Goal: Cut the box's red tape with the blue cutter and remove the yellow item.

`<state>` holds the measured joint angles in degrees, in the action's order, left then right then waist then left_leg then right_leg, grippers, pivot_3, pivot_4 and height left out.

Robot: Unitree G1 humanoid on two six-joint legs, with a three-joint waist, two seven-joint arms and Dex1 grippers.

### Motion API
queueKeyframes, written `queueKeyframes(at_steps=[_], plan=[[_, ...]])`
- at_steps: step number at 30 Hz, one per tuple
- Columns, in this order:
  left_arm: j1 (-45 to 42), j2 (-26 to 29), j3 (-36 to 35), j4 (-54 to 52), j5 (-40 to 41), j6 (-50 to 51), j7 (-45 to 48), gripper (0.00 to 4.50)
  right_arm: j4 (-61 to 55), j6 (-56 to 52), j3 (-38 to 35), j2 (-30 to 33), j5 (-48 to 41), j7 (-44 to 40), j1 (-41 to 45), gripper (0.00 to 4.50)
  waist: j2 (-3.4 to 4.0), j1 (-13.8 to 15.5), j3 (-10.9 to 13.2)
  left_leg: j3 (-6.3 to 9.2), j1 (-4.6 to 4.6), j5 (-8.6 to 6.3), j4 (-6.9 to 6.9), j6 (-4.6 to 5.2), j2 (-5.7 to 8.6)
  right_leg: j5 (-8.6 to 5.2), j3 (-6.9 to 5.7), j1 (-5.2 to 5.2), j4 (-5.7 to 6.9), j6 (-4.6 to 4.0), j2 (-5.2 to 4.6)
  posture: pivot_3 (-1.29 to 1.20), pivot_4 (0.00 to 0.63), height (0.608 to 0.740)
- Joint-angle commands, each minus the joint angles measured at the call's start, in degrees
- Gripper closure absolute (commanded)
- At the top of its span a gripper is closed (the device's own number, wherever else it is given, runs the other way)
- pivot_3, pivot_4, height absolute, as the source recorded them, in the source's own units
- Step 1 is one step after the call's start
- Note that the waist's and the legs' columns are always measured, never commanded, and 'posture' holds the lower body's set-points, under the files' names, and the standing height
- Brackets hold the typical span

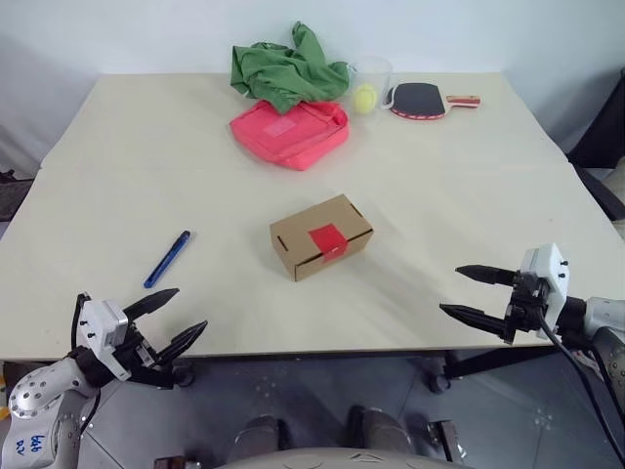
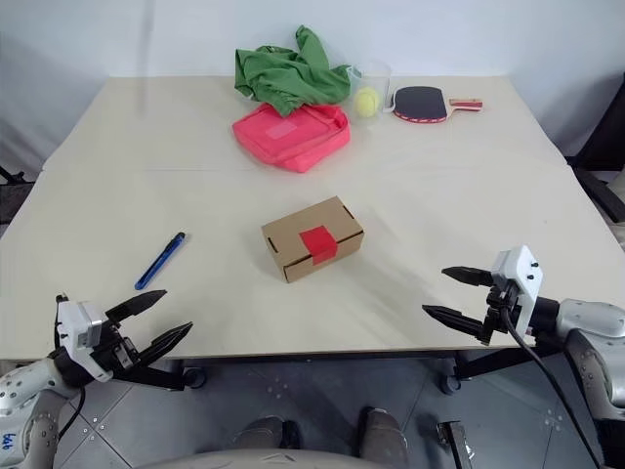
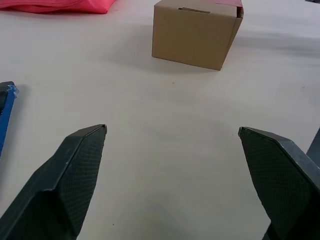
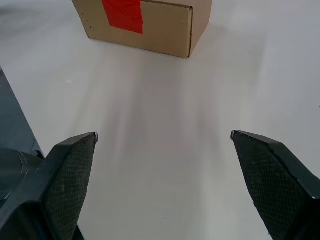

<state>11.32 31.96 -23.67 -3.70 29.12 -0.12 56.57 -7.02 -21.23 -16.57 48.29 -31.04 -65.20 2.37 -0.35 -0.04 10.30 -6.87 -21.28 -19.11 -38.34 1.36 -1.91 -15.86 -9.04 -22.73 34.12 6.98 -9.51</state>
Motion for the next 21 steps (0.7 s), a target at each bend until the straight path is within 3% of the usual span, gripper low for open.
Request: queueKeyframes(at_steps=[1,8,15,21], plan=[[-0.4,0.6,-0.2,-0.4,0.7,-0.8,0.4,0.03,-0.7,1.3,-2.3,0.2,-1.1,-0.4,-0.1,0.00,0.00,0.0,0.0,0.00,0.00,0.00,0.00,0.00,0.00,0.00,0.00,0.00,0.00,0.00,0.00,0.00,0.150,0.740],[-1.4,1.4,-1.7,-0.3,4.1,8.7,-3.5,0.03,0.1,1.6,-1.9,0.2,-0.9,-0.5,0.4,0.00,0.00,0.0,0.0,0.01,0.00,0.00,-0.01,0.00,0.00,0.00,0.00,0.02,0.00,0.00,0.00,0.00,0.150,0.740],[-1.9,1.4,-1.8,-1.8,2.4,9.4,-7.1,0.03,1.1,1.6,-1.4,0.1,-0.9,-0.5,1.6,0.00,0.00,0.0,0.0,0.01,0.01,0.00,0.00,0.00,0.00,0.01,0.00,0.02,0.00,0.01,0.00,0.00,0.150,0.740],[-4.2,0.8,-0.9,-2.0,4.0,7.2,-3.9,0.03,1.0,-0.1,-1.0,-0.2,-1.1,1.5,4.5,0.00,0.00,0.0,0.0,0.00,0.00,0.00,-0.05,0.00,0.00,0.01,0.00,0.02,0.01,0.01,0.00,0.00,0.150,0.740]])
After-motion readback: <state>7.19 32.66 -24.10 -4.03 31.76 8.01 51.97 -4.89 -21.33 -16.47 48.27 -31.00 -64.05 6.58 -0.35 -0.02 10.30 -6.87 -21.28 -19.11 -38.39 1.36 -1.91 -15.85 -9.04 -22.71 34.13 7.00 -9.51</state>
